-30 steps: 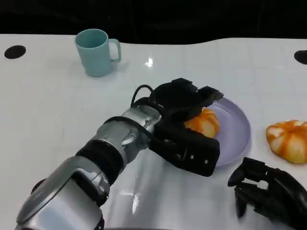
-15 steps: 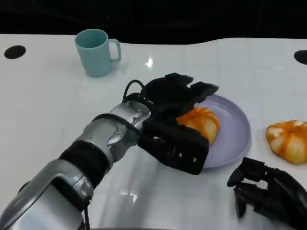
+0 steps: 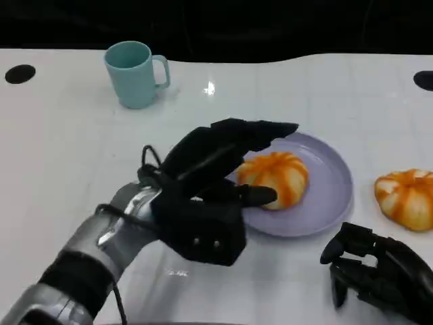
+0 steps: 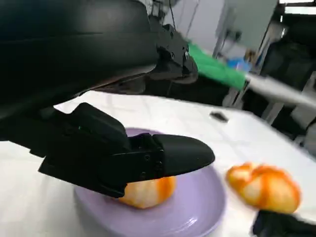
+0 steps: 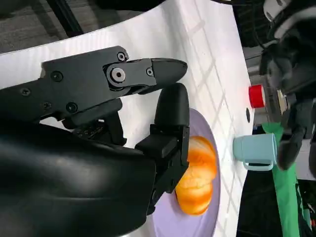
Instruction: Grasp the bread from the table and place it into the plate.
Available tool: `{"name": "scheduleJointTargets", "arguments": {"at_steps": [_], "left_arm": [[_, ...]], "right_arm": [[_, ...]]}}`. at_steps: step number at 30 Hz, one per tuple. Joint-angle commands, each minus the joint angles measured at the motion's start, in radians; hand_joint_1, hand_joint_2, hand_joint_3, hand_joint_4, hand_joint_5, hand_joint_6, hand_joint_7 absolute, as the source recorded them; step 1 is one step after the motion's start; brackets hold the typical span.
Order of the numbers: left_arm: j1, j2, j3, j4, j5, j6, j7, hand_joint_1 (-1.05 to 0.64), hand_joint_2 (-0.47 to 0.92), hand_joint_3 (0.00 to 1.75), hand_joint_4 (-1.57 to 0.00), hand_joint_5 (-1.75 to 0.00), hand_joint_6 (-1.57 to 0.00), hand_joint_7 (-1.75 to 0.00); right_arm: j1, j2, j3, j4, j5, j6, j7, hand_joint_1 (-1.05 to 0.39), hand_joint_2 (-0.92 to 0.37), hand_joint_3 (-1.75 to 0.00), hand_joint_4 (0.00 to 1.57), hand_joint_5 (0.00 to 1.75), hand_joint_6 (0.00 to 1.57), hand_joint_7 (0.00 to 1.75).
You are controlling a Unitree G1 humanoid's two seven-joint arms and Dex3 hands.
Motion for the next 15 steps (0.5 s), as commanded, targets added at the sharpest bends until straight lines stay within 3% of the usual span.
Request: {"name": "scheduleJointTargets", "arguments": {"at_steps": [1,7,13,14,15], "left_arm": [[0.065,-0.002,0.066,-0.025,-0.132,-0.066,-0.055,-0.67,0.92,0.53,-0.38,-0.69,-0.55,-0.24],[0.133,-0.043,0.142,0.006,-0.329,-0.217,-0.151,-0.53,0.92,0.44,-0.41,-1.15,-0.67,-0.38],[0.168,-0.07,0.189,0.014,-0.433,-0.238,-0.246,-0.51,0.92,0.42,-0.41,-1.23,-0.67,-0.44],[0.191,-0.078,0.203,0.003,-0.483,-0.226,-0.281,-0.56,0.92,0.42,-0.45,-1.35,-0.65,-0.67],[0.215,-0.084,0.216,-0.011,-0.528,-0.218,-0.312,-0.58,0.92,0.41,-0.46,-1.4,-0.63,-0.78]], "right_arm": [[0.019,-0.016,0.003,0.01,-0.004,0.015,0.002,-0.54,-0.92,-0.24,0.66,1.75,0.69,1.36],[0.019,-0.015,0.003,0.013,-0.007,0.016,-0.003,-0.54,-0.92,-0.24,0.67,1.75,0.69,1.36],[0.021,-0.013,0.002,0.01,-0.004,0.018,-0.002,-0.54,-0.92,-0.24,0.67,1.75,0.7,1.36],[0.022,-0.012,0.002,0.008,-0.002,0.02,-0.001,-0.54,-0.92,-0.24,0.68,1.75,0.7,1.36],[0.022,-0.012,0.003,0.007,-0.004,0.018,-0.001,-0.53,-0.92,-0.24,0.68,1.75,0.7,1.36]]}}
